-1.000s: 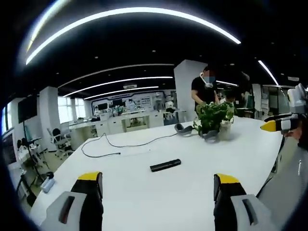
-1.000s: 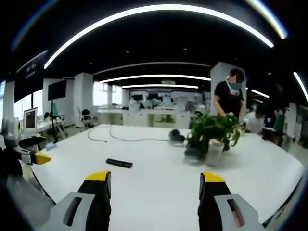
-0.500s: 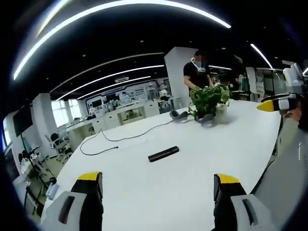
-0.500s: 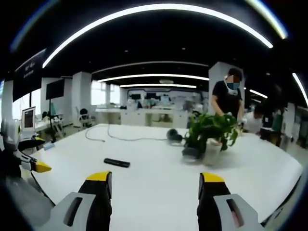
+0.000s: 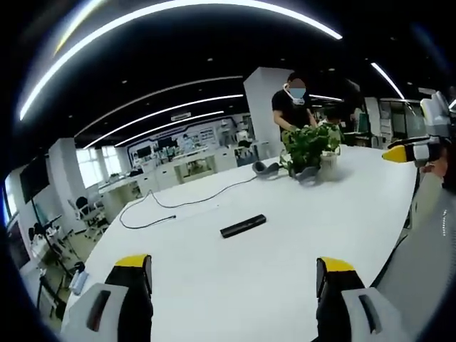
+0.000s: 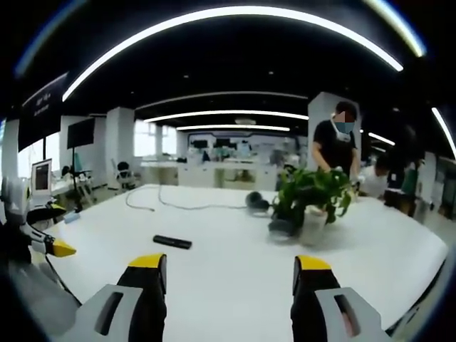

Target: Press the specified remote control buttons in sequence, fully releasing each button before pressing the next.

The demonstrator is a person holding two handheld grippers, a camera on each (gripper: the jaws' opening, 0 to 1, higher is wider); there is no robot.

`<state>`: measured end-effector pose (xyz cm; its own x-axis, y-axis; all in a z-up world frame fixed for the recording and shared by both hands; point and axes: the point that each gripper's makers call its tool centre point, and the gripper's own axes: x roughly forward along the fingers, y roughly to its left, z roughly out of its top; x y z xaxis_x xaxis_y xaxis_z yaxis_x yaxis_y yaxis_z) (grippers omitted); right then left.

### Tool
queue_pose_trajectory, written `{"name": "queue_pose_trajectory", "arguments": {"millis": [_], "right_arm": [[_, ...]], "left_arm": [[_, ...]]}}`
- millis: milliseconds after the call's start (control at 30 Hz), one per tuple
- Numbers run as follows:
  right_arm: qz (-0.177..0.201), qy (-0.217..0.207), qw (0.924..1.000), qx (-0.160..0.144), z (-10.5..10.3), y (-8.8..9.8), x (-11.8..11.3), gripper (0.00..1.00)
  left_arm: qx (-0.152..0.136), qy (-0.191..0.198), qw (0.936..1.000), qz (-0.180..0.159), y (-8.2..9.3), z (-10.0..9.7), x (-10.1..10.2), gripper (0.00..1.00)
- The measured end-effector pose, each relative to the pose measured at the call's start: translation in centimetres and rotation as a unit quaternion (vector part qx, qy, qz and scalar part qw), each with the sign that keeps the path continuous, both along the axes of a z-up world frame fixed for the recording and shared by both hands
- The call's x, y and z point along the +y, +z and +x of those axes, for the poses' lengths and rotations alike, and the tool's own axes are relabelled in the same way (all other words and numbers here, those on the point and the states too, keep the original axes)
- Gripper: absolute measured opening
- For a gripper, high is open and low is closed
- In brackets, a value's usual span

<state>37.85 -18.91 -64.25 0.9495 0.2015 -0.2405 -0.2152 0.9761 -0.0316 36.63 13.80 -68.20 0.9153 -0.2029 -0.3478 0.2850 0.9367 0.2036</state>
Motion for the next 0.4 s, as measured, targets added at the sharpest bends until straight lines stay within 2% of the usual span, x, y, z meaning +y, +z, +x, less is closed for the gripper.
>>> {"name": "queue_pose_trajectory", "arguments": {"millis": [400], "right_arm": [[-0.01,0.003,0.9999,-0.007,-0.19,0.22,0.3,0.7]], "left_arm": [[-0.011,-0.002,0.9999,0.002,0.41,-0.05,-0.07,1.0]]}}
